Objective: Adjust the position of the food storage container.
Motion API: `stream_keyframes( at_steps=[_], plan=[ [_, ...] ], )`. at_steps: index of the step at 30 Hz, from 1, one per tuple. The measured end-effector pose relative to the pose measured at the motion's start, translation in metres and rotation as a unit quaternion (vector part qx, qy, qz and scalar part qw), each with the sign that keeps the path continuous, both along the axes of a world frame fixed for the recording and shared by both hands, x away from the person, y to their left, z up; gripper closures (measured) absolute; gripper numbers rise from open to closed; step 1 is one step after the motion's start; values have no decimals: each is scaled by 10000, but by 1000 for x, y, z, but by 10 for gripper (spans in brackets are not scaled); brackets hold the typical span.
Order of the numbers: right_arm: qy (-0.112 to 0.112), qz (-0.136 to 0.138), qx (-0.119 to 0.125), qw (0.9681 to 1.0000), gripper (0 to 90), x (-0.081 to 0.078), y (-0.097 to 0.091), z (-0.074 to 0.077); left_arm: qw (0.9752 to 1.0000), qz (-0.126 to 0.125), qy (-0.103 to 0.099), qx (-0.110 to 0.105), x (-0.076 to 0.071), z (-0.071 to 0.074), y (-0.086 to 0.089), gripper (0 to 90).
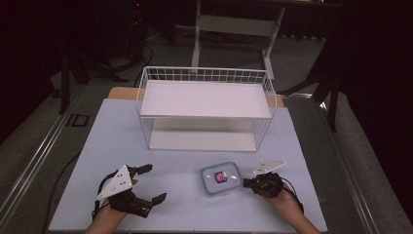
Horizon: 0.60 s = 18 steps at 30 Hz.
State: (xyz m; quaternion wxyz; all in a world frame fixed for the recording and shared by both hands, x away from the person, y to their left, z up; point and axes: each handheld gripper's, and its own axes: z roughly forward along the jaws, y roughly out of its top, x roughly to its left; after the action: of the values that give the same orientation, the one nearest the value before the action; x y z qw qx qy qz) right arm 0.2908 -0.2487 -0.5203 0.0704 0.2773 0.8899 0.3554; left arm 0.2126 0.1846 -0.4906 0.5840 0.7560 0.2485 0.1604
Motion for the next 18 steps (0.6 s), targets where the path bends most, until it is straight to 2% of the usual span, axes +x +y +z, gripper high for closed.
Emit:
stream_keyframes(
  at_steps=[4, 11, 18],
  plan=[
    [16, 160, -21, 9999, 900, -6, 10, 0, 10000, 8, 23, -34, 1, 0, 0, 23],
    [116, 314, 85, 9994, 900, -4, 26, -1, 10000, 38, 24, -20, 0, 0, 0, 23],
    [101, 507, 53, 9987, 900, -5, 46, -2, 10000, 34, 49, -37, 0, 0, 1, 23]
  ],
)
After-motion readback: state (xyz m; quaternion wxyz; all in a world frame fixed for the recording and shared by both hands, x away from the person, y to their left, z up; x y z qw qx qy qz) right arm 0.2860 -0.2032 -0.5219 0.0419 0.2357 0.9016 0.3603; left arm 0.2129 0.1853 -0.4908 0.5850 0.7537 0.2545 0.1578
